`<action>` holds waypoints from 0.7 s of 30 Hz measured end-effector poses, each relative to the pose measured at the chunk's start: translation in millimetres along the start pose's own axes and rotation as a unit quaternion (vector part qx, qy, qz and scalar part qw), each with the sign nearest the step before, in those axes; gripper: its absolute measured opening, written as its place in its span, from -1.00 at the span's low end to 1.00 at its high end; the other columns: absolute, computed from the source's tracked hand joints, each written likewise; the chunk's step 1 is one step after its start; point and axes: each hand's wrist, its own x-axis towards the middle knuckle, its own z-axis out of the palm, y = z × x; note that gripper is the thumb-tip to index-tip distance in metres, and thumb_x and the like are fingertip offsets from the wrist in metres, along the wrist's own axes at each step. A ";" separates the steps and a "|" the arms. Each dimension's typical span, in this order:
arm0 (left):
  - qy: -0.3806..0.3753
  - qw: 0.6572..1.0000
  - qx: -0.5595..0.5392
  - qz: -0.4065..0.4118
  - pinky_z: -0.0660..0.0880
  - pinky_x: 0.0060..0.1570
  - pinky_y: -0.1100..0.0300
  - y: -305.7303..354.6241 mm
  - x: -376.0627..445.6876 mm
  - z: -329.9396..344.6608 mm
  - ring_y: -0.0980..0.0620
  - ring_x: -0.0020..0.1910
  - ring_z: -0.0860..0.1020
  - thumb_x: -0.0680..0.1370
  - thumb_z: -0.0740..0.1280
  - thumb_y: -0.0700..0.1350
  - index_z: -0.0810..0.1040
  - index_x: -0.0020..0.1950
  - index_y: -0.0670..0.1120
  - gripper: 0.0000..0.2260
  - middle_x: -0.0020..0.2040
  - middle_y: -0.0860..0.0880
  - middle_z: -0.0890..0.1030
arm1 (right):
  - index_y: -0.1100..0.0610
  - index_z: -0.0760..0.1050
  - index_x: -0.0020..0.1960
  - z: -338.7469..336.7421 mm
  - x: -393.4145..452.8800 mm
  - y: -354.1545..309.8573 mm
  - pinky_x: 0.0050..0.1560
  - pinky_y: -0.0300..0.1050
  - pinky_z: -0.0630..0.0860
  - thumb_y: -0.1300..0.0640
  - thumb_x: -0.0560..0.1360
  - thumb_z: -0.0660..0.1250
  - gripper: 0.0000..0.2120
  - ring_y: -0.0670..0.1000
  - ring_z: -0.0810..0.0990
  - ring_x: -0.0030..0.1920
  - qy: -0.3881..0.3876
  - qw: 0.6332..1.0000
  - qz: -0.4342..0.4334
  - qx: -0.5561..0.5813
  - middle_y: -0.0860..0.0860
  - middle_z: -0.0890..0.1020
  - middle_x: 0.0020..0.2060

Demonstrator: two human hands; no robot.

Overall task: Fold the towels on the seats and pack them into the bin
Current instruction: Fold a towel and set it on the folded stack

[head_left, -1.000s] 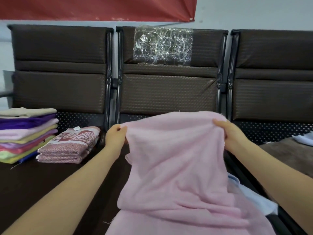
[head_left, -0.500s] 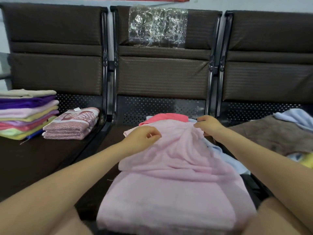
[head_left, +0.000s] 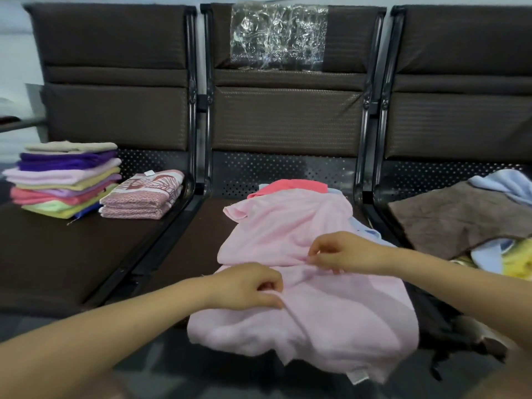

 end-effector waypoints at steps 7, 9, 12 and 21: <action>0.179 0.976 -0.023 -0.123 0.24 -0.35 0.28 -33.2 21.0 -33.1 0.21 -0.39 0.37 0.51 0.39 0.00 0.43 -0.23 0.07 -0.82 -0.36 0.13 0.42 | 0.03 0.48 -0.03 22.8 -12.8 11.2 -0.06 -0.16 0.41 -0.12 0.37 0.45 -0.69 -0.08 0.44 -0.16 -0.025 0.980 -0.049 -0.192 -0.08 0.52 -0.15; 0.192 0.972 0.007 -0.135 0.24 -0.34 0.21 -40.0 28.6 -34.4 0.18 -0.37 0.36 0.52 0.37 0.01 0.42 -0.22 0.02 -0.81 -0.35 0.11 0.43 | 0.03 0.34 -0.30 15.4 -1.3 14.7 -0.28 -0.23 0.27 0.01 0.43 0.40 -0.73 -0.08 0.33 -0.35 0.020 0.977 -0.052 -0.205 -0.07 0.41 -0.37; 0.229 0.958 0.064 -0.161 0.32 -0.28 0.13 -46.9 37.3 -37.2 0.06 -0.25 0.44 0.54 0.34 0.04 0.45 -0.13 -0.01 -0.84 -0.24 0.08 0.48 | -0.01 0.36 -0.28 -1.4 17.7 21.1 -0.37 -0.26 0.20 0.02 0.47 0.33 -0.79 -0.08 0.40 -0.26 0.108 0.956 -0.021 -0.271 -0.08 0.49 -0.31; 0.161 0.977 -0.001 -0.138 0.36 -0.27 0.21 -17.4 31.9 -20.7 0.13 -0.27 0.46 0.47 0.37 0.12 0.47 -0.11 0.03 -0.80 -0.26 0.10 0.49 | -0.02 0.47 -0.05 -12.0 20.7 13.1 -0.27 -0.18 0.34 -0.10 0.47 0.38 -0.81 -0.07 0.48 -0.27 0.137 0.982 -0.024 -0.129 -0.11 0.49 -0.33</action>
